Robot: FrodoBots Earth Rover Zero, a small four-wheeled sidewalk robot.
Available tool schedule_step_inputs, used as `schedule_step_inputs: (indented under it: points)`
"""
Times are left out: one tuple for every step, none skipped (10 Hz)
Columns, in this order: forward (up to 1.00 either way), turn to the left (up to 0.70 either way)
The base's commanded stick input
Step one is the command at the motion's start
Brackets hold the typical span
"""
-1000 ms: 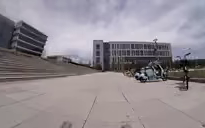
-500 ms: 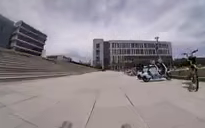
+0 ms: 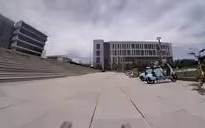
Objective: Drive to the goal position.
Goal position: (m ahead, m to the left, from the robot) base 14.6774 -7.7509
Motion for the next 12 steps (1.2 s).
schedule_step_inputs:
  points:
    - [0.7, 0.0]
    - [0.7, 0.0]
    - [0.7, 0.0]
    - [0.7, 0.0]
    - [0.7, 0.0]
    - [0.7, 0.0]
    - [0.7, 0.0]
    - [0.7, 0.0]
    - [0.7, 0.0]
    - [0.7, 0.0]
    - [0.7, 0.0]
    - [0.7, 0.0]
